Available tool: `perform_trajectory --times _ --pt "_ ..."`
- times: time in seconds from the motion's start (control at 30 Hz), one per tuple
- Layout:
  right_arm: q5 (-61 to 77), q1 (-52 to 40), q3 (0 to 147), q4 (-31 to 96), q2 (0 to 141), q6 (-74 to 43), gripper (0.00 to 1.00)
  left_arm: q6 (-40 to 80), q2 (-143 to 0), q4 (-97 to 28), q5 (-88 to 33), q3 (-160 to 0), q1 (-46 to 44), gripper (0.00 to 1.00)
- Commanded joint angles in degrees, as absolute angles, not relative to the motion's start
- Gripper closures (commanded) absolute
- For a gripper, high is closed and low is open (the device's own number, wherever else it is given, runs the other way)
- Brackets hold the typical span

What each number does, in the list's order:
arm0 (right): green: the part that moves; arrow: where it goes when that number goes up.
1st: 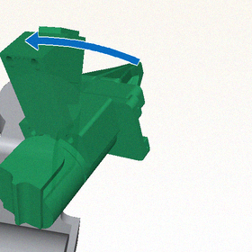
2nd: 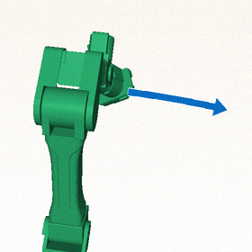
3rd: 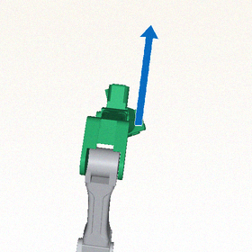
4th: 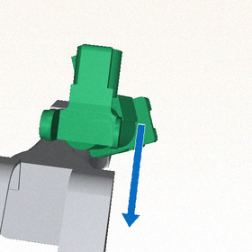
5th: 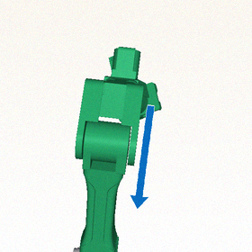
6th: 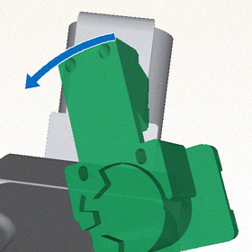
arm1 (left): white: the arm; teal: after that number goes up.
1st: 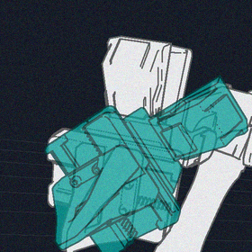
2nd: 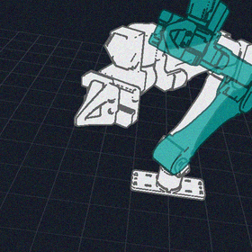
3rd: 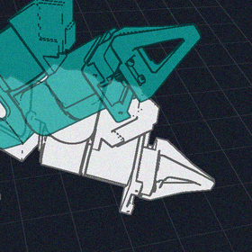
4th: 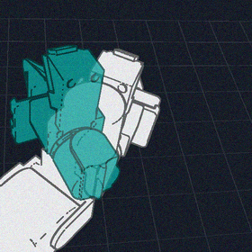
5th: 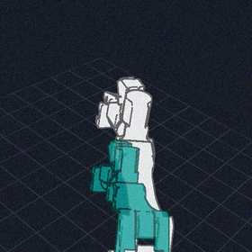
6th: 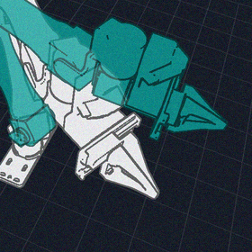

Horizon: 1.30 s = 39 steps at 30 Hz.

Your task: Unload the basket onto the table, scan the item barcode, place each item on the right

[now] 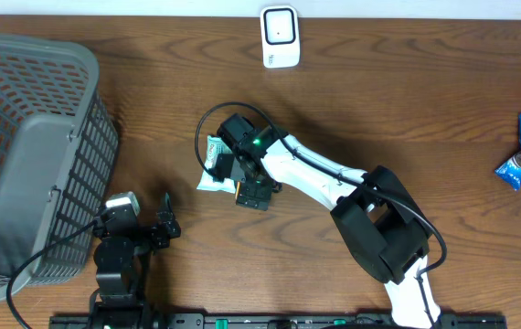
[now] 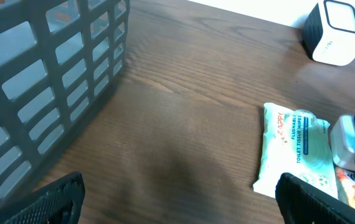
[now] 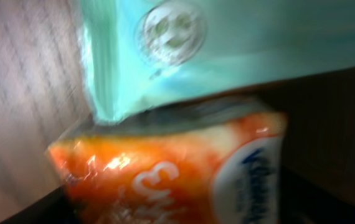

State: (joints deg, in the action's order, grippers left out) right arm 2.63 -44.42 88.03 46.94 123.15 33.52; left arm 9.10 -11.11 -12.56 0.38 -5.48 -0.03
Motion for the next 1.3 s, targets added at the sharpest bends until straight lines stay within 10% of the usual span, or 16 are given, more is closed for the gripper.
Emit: perform_trajectory --times 0.0,0.2,0.4,0.97,1.27 --pt "0.1 -44.3 86.9 45.3 123.9 30.2 0.03 8.6 -11.0 -12.9 1.1 -4.0 0.3 0.02" --pt "0.4 -44.3 86.9 43.9 123.9 26.7 0.02 8.6 -11.0 -12.9 1.1 -4.0 0.3 0.02" --pt "0.3 -44.3 86.9 44.4 123.9 23.9 0.28 8.6 -11.0 -12.9 1.1 -4.0 0.3 0.02" --pt "-7.0 -43.5 99.4 65.0 123.9 -5.5 0.34 8.6 -11.0 -12.9 1.1 -4.0 0.3 0.02" --pt "11.6 -39.2 101.7 73.8 123.9 -22.5 0.33 8.6 -11.0 -12.9 1.1 -4.0 0.3 0.02"
